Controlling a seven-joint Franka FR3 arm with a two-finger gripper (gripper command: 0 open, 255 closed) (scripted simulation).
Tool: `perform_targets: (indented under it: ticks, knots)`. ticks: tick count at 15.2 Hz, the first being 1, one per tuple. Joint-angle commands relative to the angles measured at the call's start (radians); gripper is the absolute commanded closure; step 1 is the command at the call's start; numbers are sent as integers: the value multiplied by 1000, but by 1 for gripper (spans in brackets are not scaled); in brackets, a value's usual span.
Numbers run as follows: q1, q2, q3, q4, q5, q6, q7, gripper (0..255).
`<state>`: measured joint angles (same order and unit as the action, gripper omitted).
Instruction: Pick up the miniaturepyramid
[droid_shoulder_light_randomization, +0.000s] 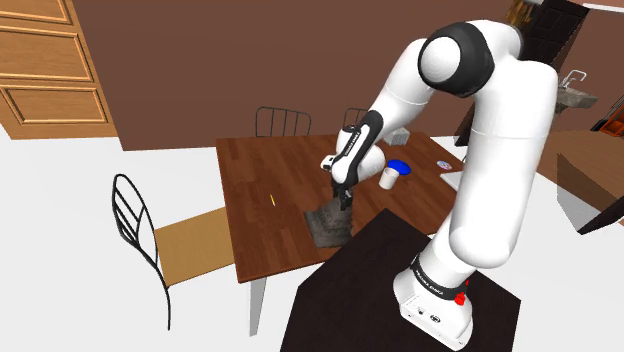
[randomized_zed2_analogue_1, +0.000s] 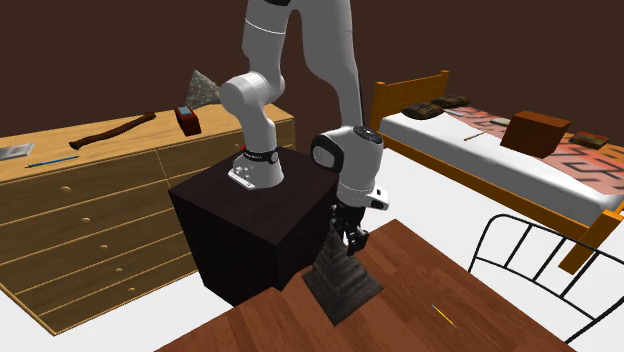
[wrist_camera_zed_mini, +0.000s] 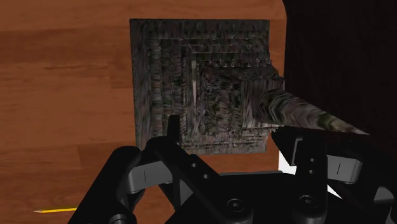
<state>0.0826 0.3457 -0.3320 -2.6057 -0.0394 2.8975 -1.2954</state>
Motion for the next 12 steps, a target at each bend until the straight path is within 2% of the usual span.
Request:
perform_targets:
  ticks: [1,10,12]
  knots:
    - [15,-38,-21,-7,-17,-28,7,255]
    - [66,-196,-93,-28,-112,-161,62,255]
    - [66,-199,-93,-28,-115,-163,64,255]
